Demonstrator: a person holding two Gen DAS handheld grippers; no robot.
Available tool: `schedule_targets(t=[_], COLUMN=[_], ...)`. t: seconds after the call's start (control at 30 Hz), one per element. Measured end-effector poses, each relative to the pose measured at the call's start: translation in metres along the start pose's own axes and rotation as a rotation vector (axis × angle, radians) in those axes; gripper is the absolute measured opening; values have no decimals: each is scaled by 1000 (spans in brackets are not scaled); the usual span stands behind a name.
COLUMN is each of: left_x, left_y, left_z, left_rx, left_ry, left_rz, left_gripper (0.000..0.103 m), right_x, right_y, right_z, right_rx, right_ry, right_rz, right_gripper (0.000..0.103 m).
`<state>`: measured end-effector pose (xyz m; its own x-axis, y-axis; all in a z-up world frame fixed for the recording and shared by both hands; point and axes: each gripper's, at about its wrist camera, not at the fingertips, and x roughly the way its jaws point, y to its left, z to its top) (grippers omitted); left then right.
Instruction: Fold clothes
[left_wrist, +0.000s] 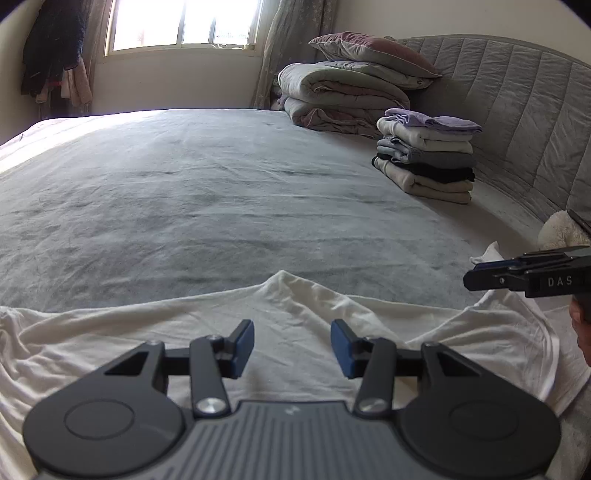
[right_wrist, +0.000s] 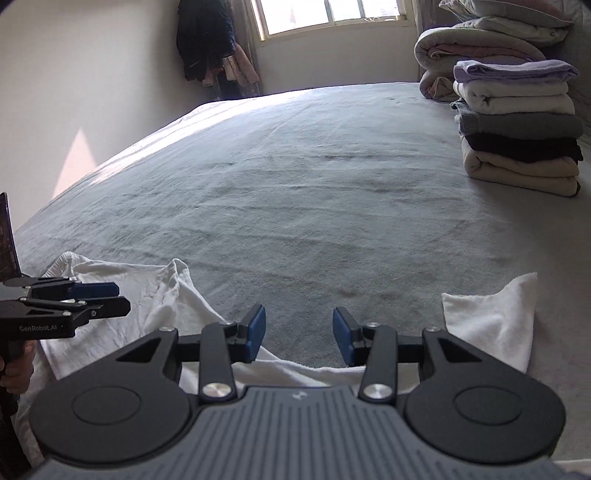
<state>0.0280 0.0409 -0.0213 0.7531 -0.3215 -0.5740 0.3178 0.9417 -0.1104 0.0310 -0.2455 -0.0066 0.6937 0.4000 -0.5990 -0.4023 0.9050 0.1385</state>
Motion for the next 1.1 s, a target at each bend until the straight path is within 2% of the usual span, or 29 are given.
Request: schedule_targets(t=[0.13,0.17,0.23,0.33,0.43,0.53,0.6,0.63,0.67,0.8,0.9,1.1], left_x=[10,13,17,23,35,48,50,50,50,49,48,49], left_y=[1,3,6,10,10,9,8,7,6,0,-4,0], left_z=[5,7,13,24,30,27,19,17,15,11,8,9], left_rx=[64,75,72,56,83,121,132,132,132,150,172,134], left_ry=[-15,-12,0,34,72,99,73,56,45,8,-10,-22], left_rz=[61,79,103,88,74,79,77,75,70,59,65,60], left_gripper=[47,47,47,47,47,46,46,46,43,20,16,13], right_x=[7,9,12,12,11,10,7,5,4,-3,-11,-34], right_y=[21,25,29,30,20,10,6,5,4,4,4,0], right_z=[-7,-9,-10,-12,-16,-21,-23,-24,-26,-31,-33,-42], right_rx=[-171,-209,-254,-295,-294,-278,-260,-257,-255,-240,-229,-219], right_ry=[18,24,30,33,51,66,58,55,51,26,3,-38], right_rz=[30,40,35,29,24,12,5,2,-2,-32,-72,-162], right_gripper=[42,39,37,37,36,26,12,9,4,2,1,1])
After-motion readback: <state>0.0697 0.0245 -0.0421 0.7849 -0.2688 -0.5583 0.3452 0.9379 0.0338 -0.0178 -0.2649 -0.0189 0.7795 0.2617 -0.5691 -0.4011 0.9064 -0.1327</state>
